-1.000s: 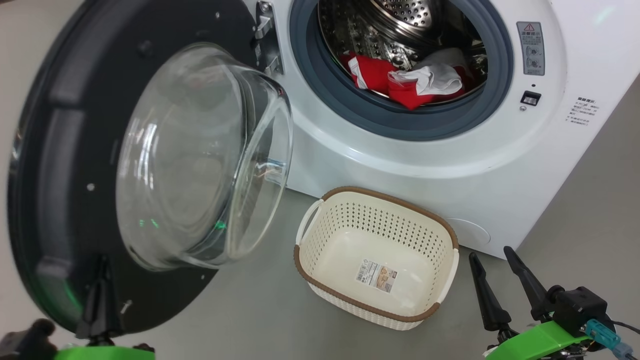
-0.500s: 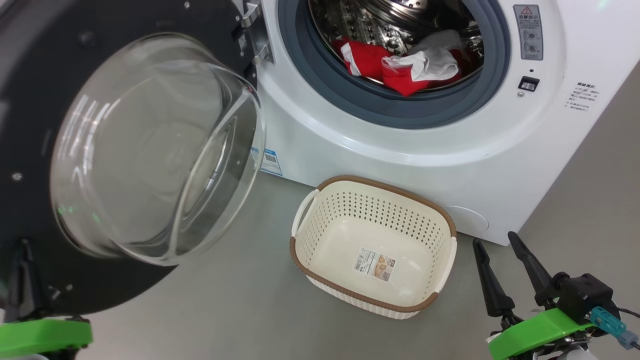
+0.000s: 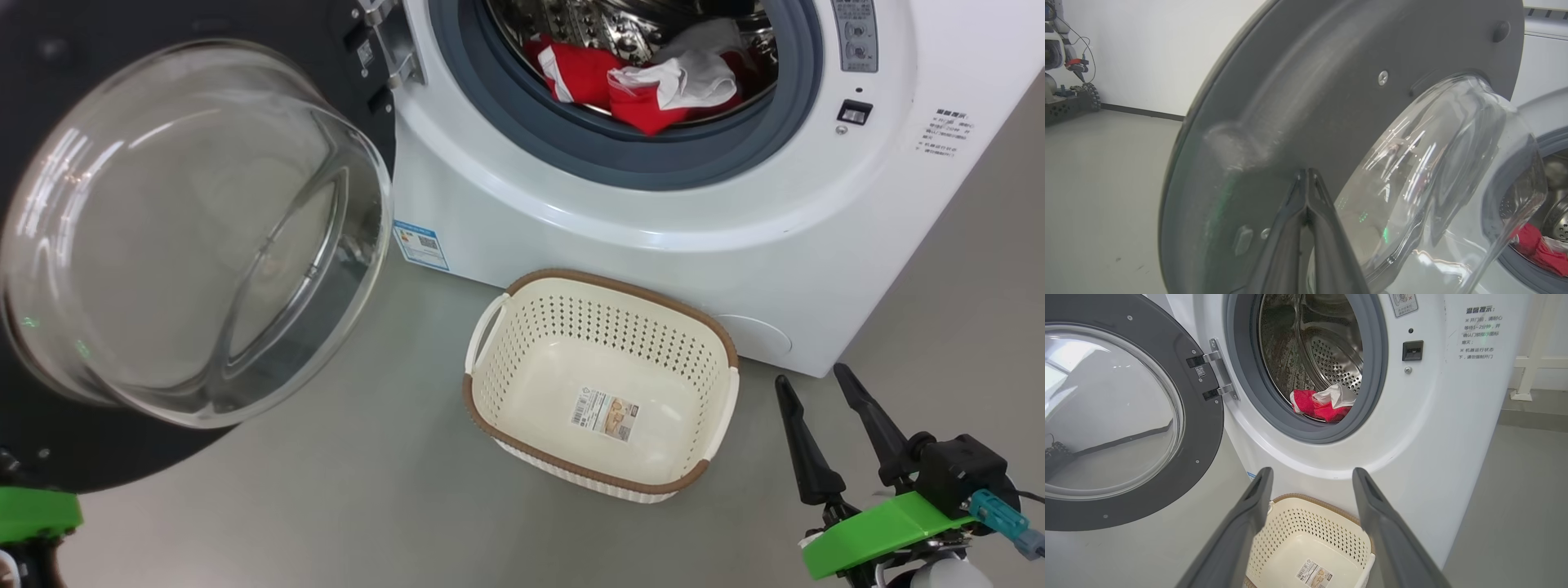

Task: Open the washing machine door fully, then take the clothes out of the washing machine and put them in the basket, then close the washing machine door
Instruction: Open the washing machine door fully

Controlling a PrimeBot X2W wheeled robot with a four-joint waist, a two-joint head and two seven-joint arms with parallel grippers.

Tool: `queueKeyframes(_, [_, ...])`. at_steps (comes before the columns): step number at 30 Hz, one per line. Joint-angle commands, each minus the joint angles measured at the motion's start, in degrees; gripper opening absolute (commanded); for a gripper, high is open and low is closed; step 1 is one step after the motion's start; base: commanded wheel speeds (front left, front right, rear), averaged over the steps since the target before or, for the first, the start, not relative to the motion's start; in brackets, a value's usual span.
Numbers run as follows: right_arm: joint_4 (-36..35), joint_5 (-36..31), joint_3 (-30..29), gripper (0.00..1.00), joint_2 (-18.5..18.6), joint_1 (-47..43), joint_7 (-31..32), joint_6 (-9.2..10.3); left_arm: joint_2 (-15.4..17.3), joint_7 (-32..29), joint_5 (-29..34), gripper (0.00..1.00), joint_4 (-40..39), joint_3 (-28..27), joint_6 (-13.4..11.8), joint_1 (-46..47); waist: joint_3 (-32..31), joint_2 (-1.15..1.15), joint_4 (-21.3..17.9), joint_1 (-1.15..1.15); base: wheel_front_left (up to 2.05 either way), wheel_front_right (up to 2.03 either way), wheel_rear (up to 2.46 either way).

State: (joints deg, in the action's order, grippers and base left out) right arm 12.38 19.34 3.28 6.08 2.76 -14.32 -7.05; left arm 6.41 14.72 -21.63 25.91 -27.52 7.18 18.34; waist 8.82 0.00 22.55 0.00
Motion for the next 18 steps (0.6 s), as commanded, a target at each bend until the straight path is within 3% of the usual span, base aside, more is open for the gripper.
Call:
queueKeyframes(1, [-1.7, -1.2, 1.5, 1.00, 0.7, 1.9, -0.7, -0.44, 3.4, 0.3, 0.7, 0.00, -0.4, -2.5, 0.2, 2.4, 0.6, 0.00, -0.2, 0.00, 0.00, 0.00, 0.00])
queueKeyframes(18, [-1.9, -1.3, 2.0, 1.00, 1.2, 2.9, -0.7, -0.44, 8.5, 0.3, 0.3, 0.00, 6.6, -2.5, 0.3, 7.4, 1.7, 0.00, -1.0, 0.00, 0.00, 0.00, 0.00])
